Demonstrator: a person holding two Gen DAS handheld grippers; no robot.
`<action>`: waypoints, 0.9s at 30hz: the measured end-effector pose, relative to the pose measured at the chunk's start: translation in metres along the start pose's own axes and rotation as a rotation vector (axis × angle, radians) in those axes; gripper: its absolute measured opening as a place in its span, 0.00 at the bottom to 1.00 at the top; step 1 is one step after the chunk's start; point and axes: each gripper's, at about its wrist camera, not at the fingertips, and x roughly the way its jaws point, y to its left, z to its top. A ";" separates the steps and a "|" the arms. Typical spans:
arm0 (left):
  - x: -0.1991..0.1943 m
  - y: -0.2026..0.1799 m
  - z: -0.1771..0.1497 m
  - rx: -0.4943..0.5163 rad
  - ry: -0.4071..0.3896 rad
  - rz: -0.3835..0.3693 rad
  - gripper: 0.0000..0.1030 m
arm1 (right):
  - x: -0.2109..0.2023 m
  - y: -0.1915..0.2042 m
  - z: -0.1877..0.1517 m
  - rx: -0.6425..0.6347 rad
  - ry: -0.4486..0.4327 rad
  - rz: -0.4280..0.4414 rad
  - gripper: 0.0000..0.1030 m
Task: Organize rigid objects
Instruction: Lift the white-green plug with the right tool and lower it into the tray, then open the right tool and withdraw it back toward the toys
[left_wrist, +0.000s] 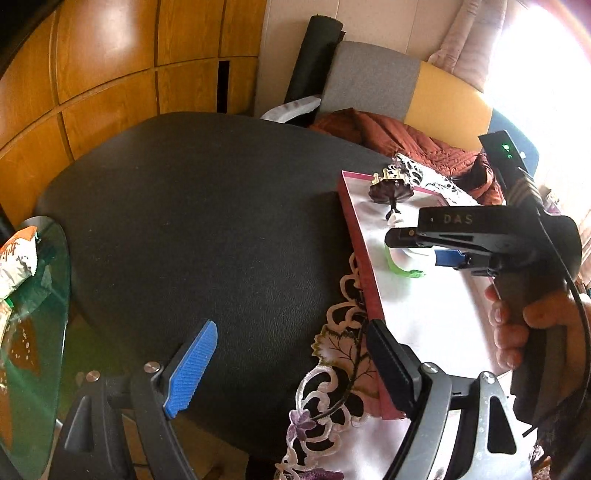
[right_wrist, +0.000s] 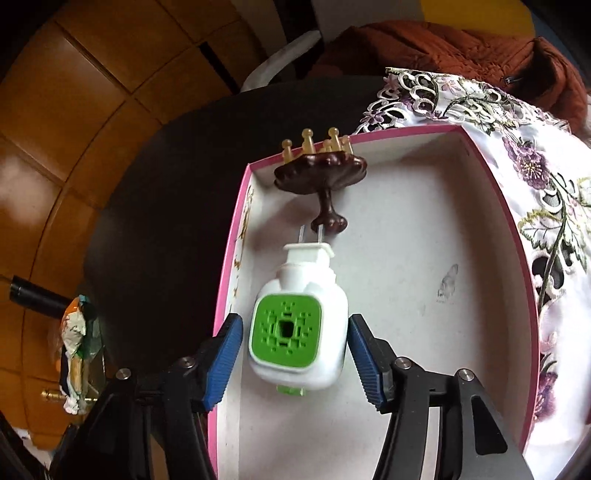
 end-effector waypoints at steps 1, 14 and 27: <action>0.000 -0.001 0.000 0.001 -0.001 -0.001 0.81 | 0.000 -0.001 -0.002 0.001 0.001 0.008 0.58; -0.010 -0.017 -0.002 0.042 -0.015 -0.014 0.81 | -0.038 -0.006 -0.022 -0.045 -0.084 0.017 0.71; -0.016 -0.036 -0.007 0.081 -0.016 -0.047 0.81 | -0.098 -0.020 -0.059 -0.165 -0.263 -0.130 0.81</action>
